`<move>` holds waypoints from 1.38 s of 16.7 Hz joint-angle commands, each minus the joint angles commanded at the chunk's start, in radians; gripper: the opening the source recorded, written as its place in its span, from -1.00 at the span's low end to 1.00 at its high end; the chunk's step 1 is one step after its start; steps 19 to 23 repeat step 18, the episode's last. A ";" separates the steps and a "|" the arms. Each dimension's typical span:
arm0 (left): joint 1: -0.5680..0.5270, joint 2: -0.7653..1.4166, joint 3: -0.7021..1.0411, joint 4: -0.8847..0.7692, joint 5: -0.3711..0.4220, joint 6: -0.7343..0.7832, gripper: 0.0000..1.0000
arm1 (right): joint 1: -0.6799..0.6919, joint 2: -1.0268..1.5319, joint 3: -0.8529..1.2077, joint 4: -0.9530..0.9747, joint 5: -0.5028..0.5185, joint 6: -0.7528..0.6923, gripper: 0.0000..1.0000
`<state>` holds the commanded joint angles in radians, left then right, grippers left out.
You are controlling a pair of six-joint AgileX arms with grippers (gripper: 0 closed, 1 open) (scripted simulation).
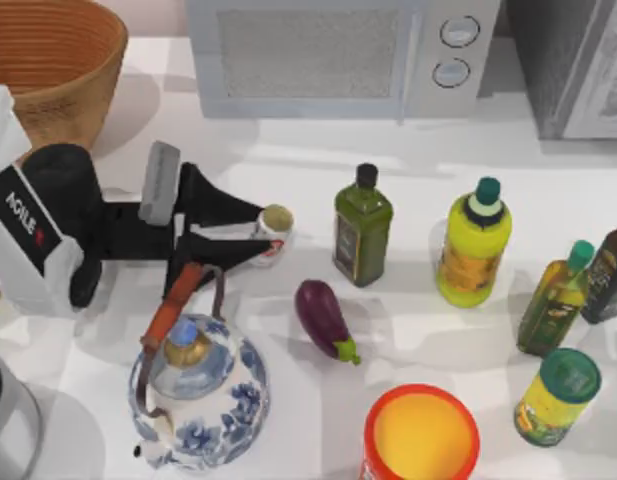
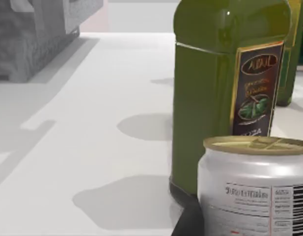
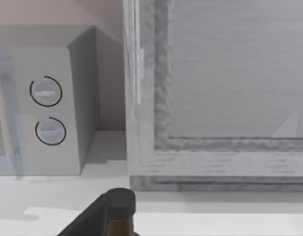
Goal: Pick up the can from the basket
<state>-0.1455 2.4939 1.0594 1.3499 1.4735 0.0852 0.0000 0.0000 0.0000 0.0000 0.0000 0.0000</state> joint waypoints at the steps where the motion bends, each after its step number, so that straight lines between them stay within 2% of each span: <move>1: 0.000 0.000 0.000 0.000 0.000 0.000 -0.70 | 0.000 0.000 0.000 0.000 0.000 0.000 1.00; 12: 0.000 0.000 0.000 0.000 0.000 0.000 0.96 | 0.000 0.000 0.000 0.000 0.000 0.000 1.00; 23: 0.000 0.000 0.000 0.000 0.000 0.000 1.00 | 0.000 0.000 0.000 0.000 0.000 0.000 1.00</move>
